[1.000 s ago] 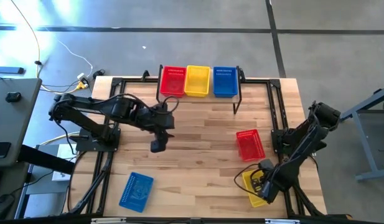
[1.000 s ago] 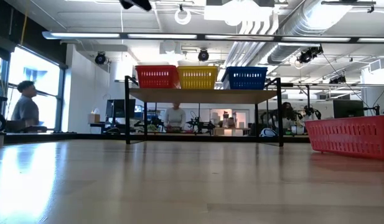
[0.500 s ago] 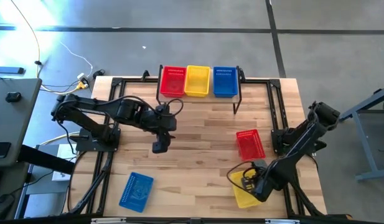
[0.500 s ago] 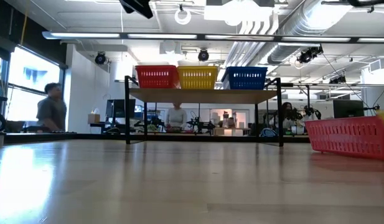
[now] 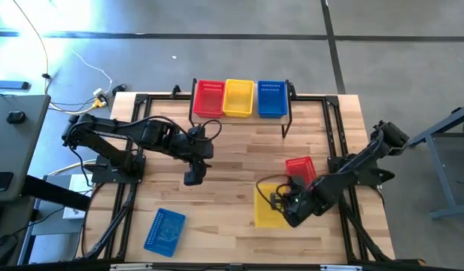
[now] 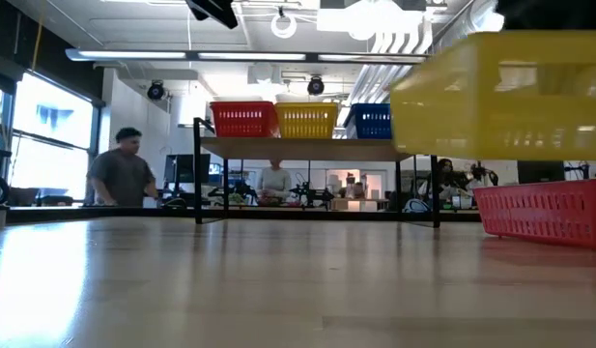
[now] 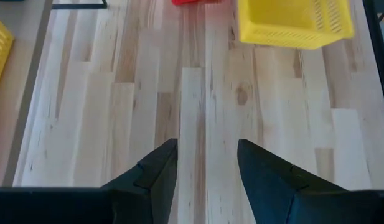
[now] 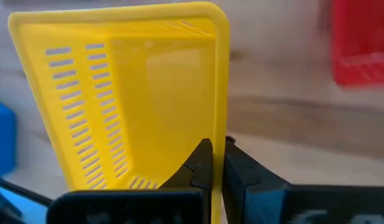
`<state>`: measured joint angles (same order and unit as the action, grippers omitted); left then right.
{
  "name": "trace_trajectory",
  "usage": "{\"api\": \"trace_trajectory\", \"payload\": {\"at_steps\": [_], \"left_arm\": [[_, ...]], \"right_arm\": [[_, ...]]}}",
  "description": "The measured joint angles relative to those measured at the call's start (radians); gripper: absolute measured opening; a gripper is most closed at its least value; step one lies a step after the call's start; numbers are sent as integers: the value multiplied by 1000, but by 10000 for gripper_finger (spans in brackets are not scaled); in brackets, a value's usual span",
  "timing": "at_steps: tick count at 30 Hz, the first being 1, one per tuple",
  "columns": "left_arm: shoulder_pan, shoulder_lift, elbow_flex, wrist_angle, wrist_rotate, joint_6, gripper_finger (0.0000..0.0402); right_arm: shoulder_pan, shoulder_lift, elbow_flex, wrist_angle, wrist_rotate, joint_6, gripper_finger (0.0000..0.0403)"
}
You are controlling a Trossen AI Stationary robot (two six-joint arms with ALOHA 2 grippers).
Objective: Stack baskets on shelf by color
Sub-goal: Stack the yellow bin on the stacked yellow bins on the shelf
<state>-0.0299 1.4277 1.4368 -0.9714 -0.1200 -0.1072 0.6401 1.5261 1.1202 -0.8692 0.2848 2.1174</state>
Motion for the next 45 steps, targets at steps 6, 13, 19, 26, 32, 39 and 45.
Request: {"api": "trace_trajectory", "payload": {"at_steps": [6,13,19,26,32,39,45], "left_arm": [[-16,0,0,0,0,42,157],[-59,0,0,0,0,77,157],[-110,0,0,1,-29,93,156],[-158,0,1,11,-50,120,156],[-176,0,1,96,-52,173,156],[-182,62,3,142,-97,272,156],[-182,140,2,152,-138,327,156]], "right_arm": [[-115,0,12,72,61,-94,0],[-228,0,12,224,134,-198,0],[-283,0,12,284,135,-245,0],[-306,0,12,305,170,-259,0],[-332,1,12,314,208,-259,0],[-355,1,12,363,227,-279,0],[-359,1,12,397,240,-285,0]]}}
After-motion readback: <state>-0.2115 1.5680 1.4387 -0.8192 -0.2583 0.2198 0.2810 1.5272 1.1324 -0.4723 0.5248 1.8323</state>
